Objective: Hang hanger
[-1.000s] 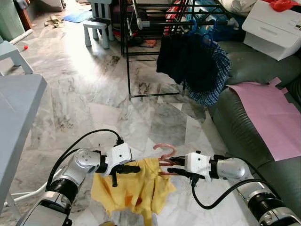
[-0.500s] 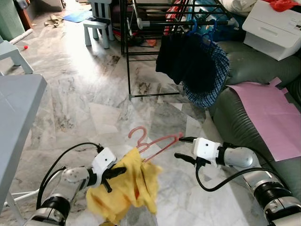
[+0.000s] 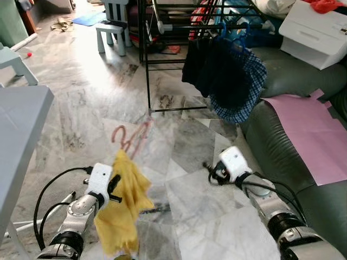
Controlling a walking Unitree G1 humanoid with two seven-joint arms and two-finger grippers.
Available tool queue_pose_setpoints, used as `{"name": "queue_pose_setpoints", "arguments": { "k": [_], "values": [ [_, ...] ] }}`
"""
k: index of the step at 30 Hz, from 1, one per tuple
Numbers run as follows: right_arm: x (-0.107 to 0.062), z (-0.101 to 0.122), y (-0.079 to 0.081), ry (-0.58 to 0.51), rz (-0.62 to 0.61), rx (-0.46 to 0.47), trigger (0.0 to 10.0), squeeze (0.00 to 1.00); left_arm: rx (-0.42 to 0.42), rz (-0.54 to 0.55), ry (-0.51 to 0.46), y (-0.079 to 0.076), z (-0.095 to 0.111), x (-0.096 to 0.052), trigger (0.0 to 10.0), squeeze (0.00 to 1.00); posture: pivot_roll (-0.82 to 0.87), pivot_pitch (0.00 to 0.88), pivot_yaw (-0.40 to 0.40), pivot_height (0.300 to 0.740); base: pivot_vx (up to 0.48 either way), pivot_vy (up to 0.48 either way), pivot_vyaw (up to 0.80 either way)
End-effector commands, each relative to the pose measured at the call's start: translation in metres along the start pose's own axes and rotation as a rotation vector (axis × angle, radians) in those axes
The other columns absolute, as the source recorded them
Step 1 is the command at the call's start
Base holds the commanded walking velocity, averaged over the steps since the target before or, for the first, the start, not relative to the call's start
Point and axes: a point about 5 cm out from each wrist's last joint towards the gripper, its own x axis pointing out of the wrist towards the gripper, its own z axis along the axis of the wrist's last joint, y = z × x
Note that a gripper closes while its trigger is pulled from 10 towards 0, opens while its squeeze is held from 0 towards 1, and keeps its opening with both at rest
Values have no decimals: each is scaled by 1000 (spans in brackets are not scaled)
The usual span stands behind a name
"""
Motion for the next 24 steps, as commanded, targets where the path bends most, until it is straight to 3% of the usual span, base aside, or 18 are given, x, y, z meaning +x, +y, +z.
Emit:
{"name": "queue_pose_setpoints", "arguments": {
  "k": [1,2,3,4,5,6,7,11,16,24],
  "values": [
    [-5,-20,-6,100,-158,189,10000,792,-17,59,40,2,-7,-1,1765,0,58,26,-41,740,0,0,0],
    [-5,-20,-6,100,-158,189,10000,792,-17,59,40,2,-7,-1,1765,0,58,26,-41,740,0,0,0],
    [-6,-26,-6,132,-191,246,10000,314,-16,66,60,1,-9,-1,2353,0,60,19,-37,740,0,0,0],
    [-7,-32,-3,158,-206,290,10000,216,-29,71,81,0,-11,-1,3882,0,60,15,-35,740,0,0,0],
    [-9,-37,2,188,-200,301,10000,0,-39,72,85,-1,-10,1,8549,0,60,13,-31,740,0,0,0],
    [-9,-37,2,188,-200,301,10000,0,-39,72,85,-1,-10,1,8549,0,60,13,-31,740,0,0,0],
    [-9,-40,6,201,-179,293,10000,0,-46,73,82,-3,-7,3,10000,0,60,13,-31,740,0,0,0],
    [-8,-41,9,216,-156,328,10000,0,-103,70,79,-16,0,9,10000,0,52,0,-32,740,0,0,0],
    [-9,-43,8,247,-150,356,10000,0,-151,71,122,-36,-6,11,10000,0,33,0,-38,740,0,0,0],
    [-6,-40,13,258,-102,333,10000,0,-238,100,134,-30,-1,13,10000,0,33,0,-33,740,0,0,0]
  ]
}}
